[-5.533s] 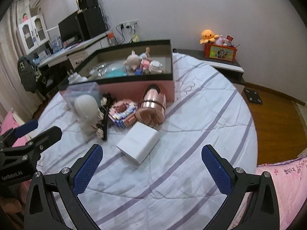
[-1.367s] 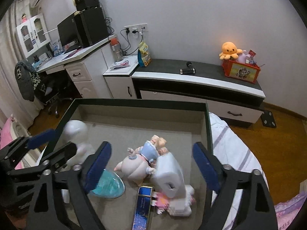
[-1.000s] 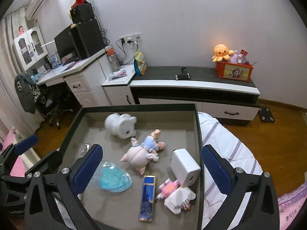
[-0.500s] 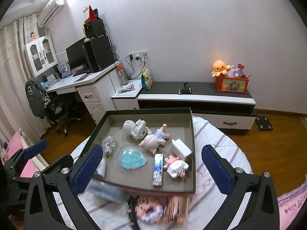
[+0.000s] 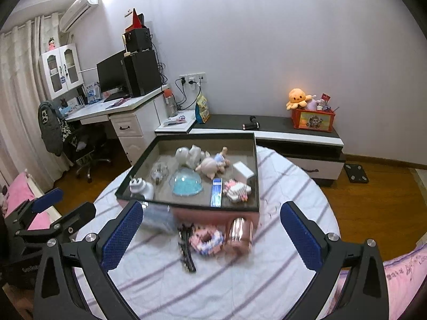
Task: Organize rigid objects
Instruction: 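Withdraw both tools from the pink box back over the bed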
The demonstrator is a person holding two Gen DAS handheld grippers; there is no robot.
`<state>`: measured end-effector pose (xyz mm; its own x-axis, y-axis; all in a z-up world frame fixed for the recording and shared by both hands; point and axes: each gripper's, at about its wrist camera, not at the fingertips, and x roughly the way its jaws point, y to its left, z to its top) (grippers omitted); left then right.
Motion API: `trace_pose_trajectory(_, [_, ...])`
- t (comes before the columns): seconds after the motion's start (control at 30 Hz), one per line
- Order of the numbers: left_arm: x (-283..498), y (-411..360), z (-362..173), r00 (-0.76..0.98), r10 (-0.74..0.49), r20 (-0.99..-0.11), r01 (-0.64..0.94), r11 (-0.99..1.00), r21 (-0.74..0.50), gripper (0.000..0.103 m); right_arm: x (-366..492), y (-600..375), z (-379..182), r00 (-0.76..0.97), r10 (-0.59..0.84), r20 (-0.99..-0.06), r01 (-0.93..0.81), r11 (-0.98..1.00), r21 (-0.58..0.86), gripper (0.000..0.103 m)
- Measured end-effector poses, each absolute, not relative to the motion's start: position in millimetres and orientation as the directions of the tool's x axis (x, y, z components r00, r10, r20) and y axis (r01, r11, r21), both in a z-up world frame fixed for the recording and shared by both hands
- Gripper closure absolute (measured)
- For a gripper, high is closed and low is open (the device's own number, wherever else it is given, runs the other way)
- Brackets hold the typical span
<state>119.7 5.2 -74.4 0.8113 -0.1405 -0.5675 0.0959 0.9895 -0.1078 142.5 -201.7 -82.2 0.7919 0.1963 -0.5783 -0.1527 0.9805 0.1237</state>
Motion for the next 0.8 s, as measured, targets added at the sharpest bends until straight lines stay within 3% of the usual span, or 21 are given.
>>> trace_pose_trajectory(0.53, [100.8, 7.5, -86.5, 0.8, -0.135, -0.584, 0.089, 0.99, -0.107, 0.0, 119.6, -207.5, -94.9, 0.783, 0.196, -0.591, -0.144, 0.98, 0.135, 0.0])
trace_pose_trajectory(0.8, [102.2, 3.9, -103.7, 0.772, -0.138, -0.621, 0.099, 0.99, -0.098, 0.0, 122.1, -210.3, -117.8, 0.743, 0.183, -0.644, -0.144, 0.983, 0.113, 0.0])
